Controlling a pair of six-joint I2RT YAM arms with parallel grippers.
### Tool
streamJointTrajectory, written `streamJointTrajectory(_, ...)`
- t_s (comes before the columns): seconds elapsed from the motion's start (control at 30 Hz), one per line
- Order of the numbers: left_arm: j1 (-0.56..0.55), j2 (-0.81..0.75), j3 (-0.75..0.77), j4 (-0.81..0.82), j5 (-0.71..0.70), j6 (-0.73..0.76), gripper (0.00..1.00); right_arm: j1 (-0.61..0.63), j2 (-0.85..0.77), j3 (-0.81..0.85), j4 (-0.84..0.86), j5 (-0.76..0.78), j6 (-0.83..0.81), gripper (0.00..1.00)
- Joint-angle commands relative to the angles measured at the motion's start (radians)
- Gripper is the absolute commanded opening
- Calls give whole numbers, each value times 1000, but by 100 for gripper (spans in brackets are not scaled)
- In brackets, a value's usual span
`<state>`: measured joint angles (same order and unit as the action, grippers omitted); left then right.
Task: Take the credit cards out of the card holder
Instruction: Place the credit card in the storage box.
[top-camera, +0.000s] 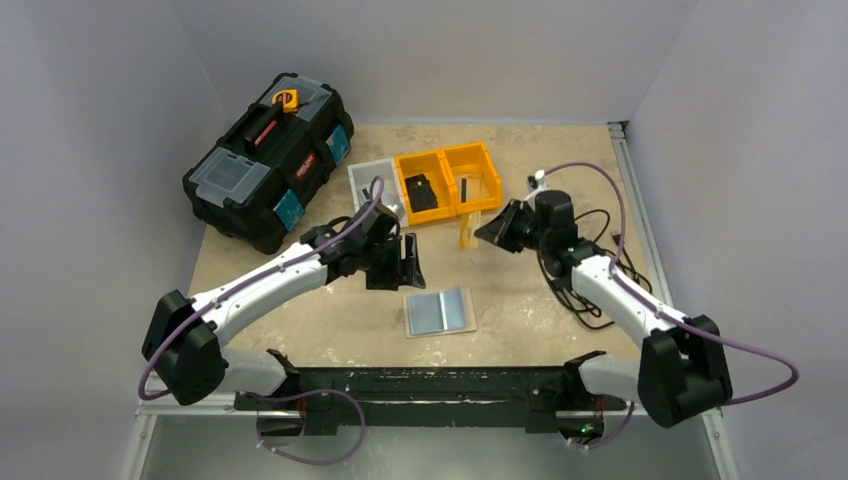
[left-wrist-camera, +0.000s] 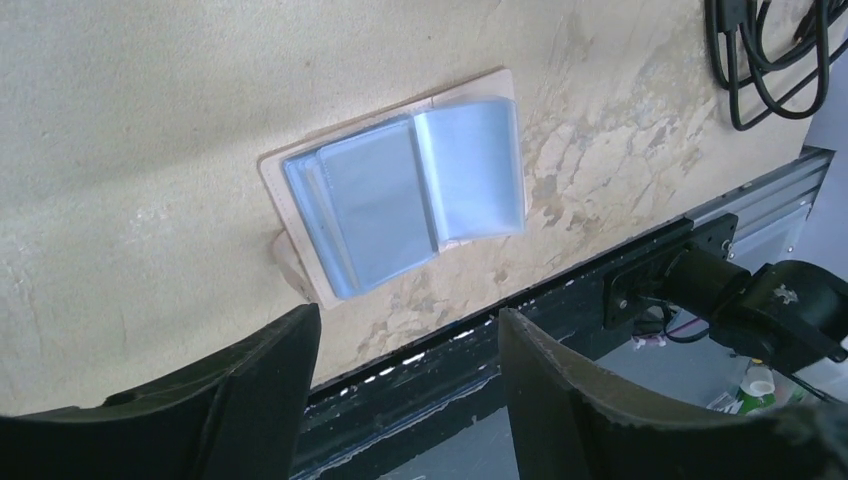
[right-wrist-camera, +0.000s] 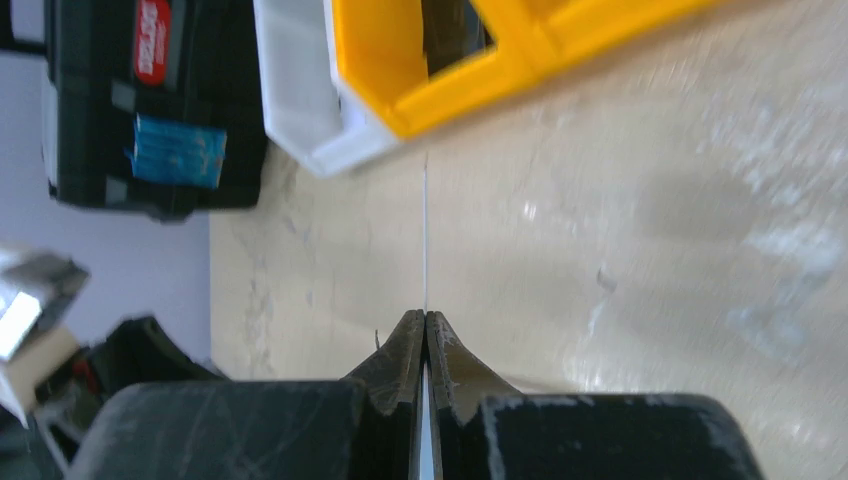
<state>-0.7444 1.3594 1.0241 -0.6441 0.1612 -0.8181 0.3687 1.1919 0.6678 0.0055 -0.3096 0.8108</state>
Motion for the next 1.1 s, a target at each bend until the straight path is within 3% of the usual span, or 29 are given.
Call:
streamJointTrajectory(0.0, 11, -85, -24, -39, -18, 38, 67, -105, 103, 183, -28, -18, -98, 0)
streamJointTrajectory(0.17, 11, -145, -32, -74, -17, 51, 69, -176, 289, 388, -50, -13, -135, 0)
streamJointTrajectory(0.4, 10, -214, -36, -111, -24, 50, 70, -184, 564, 669, -83, -31, -152, 0)
streamJointTrajectory(0.77, 10, -270, -65, -118, -32, 33, 70, -183, 859, 930, -169, -15, -165, 1)
streamJointTrajectory(1.07, 9, -283, -118, -73, -22, 20, 70, -181, 860, 967, -259, 20, -206, 32)
